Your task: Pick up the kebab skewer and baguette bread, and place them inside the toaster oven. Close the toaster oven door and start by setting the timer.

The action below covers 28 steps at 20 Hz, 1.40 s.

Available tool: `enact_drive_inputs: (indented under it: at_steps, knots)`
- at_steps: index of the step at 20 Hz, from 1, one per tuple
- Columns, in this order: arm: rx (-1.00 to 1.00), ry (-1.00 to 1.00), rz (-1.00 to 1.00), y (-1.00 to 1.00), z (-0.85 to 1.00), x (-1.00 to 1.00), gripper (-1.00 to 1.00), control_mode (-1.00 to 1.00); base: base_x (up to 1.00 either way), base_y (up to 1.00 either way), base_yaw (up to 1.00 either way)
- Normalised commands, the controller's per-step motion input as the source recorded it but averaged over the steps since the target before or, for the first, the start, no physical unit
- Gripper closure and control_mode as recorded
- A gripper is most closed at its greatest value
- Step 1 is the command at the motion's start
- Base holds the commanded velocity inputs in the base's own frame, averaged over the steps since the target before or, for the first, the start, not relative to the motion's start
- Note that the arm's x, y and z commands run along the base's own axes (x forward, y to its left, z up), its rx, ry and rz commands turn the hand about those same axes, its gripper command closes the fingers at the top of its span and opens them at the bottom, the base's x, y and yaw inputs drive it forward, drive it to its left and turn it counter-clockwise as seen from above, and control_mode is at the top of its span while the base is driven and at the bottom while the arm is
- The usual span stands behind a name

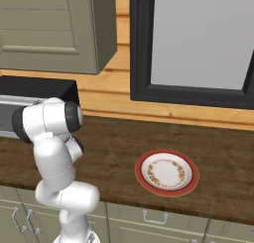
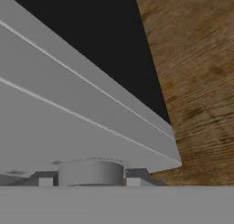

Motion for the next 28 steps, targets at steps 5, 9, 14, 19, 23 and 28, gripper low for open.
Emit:
enact_drive_inputs:
  at_steps: [5,9,14,19,23,28]
  knots:
    - [0.59,-0.03,0.08,-0.75,-0.20,-0.35,1.00,-1.00,0.00,0.00,0.00]
    - [0.53,-0.04,0.08,-0.60,-0.17,-0.39,1.00,-1.00,0.00,0.00,0.00]
    - [0.31,-0.03,0.00,-0.28,-0.13,-0.31,1.00,-1.00,0.00,0.00,0.00]
    - [0.10,0.00,0.00,-0.03,-0.04,-0.15,1.00,-1.00,0.00,0.00,0.00]
    - [0.05,-0.10,0.00,0.00,-0.15,-0.14,1.00,-1.00,0.00,0.00,0.00]
    - [0.08,-0.18,0.00,0.00,-0.21,-0.17,1.00,-1.00,0.00,0.00,0.00]
